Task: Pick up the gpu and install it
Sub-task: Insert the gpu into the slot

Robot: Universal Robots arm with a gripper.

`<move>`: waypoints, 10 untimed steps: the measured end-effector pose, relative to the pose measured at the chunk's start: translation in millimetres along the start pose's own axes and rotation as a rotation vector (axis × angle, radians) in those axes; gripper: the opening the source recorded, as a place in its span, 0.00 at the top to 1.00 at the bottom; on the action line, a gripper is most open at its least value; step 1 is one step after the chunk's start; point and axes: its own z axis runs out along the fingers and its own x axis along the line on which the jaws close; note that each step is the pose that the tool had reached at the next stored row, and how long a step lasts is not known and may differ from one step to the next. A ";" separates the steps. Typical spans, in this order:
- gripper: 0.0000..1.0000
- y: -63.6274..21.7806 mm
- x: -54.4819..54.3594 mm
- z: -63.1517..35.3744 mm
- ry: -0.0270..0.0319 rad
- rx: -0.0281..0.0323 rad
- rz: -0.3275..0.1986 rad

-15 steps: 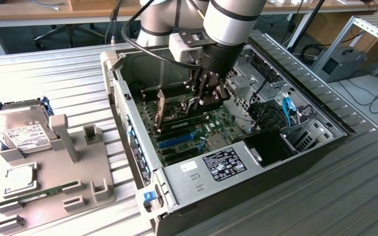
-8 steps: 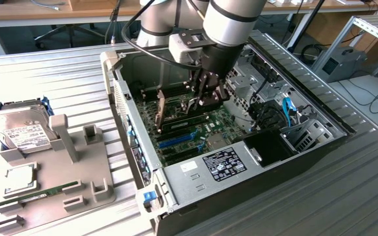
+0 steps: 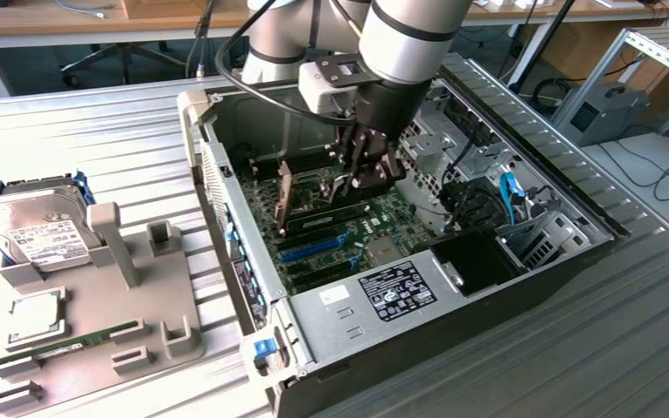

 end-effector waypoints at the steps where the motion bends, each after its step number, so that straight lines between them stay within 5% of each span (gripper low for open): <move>1: 0.74 0.0 0.0 0.2 0.0000 0.0000 0.000; 10: 0.74 0.0 0.2 1.8 0.0001 0.0000 0.000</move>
